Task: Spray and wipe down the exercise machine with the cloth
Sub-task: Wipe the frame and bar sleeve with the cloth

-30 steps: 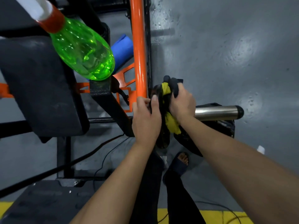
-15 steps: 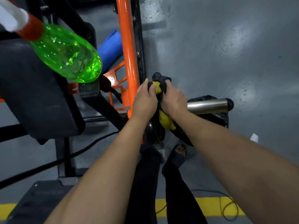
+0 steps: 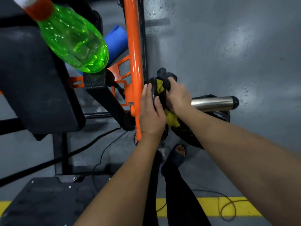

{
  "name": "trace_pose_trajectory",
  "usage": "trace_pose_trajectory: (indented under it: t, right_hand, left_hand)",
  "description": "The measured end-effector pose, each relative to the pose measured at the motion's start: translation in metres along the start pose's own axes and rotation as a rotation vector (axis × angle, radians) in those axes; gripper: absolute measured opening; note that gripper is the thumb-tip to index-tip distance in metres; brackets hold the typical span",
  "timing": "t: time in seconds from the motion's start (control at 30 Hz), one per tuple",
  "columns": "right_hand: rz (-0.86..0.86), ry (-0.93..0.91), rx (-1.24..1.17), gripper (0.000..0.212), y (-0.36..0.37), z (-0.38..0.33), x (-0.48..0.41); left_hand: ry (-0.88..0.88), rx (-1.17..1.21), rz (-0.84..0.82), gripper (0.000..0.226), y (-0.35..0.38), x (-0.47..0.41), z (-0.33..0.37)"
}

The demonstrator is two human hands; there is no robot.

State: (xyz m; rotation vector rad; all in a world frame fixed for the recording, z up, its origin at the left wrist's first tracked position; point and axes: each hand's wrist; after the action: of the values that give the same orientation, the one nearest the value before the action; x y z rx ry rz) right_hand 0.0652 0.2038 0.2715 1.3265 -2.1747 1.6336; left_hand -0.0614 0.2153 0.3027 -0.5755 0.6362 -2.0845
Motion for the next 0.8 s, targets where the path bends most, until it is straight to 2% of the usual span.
trace_pose_trajectory:
  t: [0.07, 0.13, 0.2, 0.3, 0.37, 0.5, 0.63, 0.7, 0.8]
  right_hand:
    - [-0.041, 0.187, -0.059, 0.041, -0.004, -0.007, -0.017]
    - [-0.026, 0.251, -0.109, 0.045, -0.003, -0.008, -0.025]
    - [0.042, 0.159, -0.099, 0.038, 0.002, -0.004, -0.015]
    - [0.185, -0.135, -0.077, 0.031, 0.009, 0.012, 0.02]
    - [0.176, -0.213, -0.074, 0.031, 0.01, 0.019, 0.024]
    - [0.046, 0.008, -0.006, 0.036, 0.0, 0.001, -0.006]
    - [0.059, 0.194, -0.157, 0.046, 0.006, 0.001, -0.015]
    - [0.112, 0.165, -0.159, 0.043, 0.006, 0.003, -0.009]
    - [0.197, 0.008, -0.112, 0.03, 0.005, 0.007, 0.004]
  left_hand:
    - [-0.021, 0.014, 0.015, 0.05, 0.0, 0.0, 0.001]
    - [-0.005, 0.018, 0.008, 0.05, 0.001, -0.001, -0.001]
    - [0.03, 0.011, 0.005, 0.049, -0.001, -0.001, -0.005]
    - [0.072, -0.003, -0.013, 0.049, -0.001, 0.001, -0.009]
    - [0.066, 0.003, -0.021, 0.049, 0.0, 0.002, -0.01]
    - [0.038, 0.019, 0.032, 0.049, 0.006, 0.007, -0.01]
    - [0.021, 0.042, 0.033, 0.05, 0.005, 0.018, -0.007]
    - [0.054, 0.09, -0.004, 0.048, -0.003, 0.024, -0.008]
    - [-0.034, 0.144, -0.03, 0.032, -0.023, 0.019, 0.001]
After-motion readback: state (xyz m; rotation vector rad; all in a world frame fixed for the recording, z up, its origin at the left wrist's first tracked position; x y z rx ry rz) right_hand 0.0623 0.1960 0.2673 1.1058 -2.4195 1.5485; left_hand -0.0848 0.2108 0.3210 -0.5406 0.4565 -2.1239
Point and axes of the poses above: each hand's wrist, its own x-axis away from the middle knuckle, its own y-axis out of the palm, z = x × y, and after that the axes turned 4 degrees about -z, right-handed
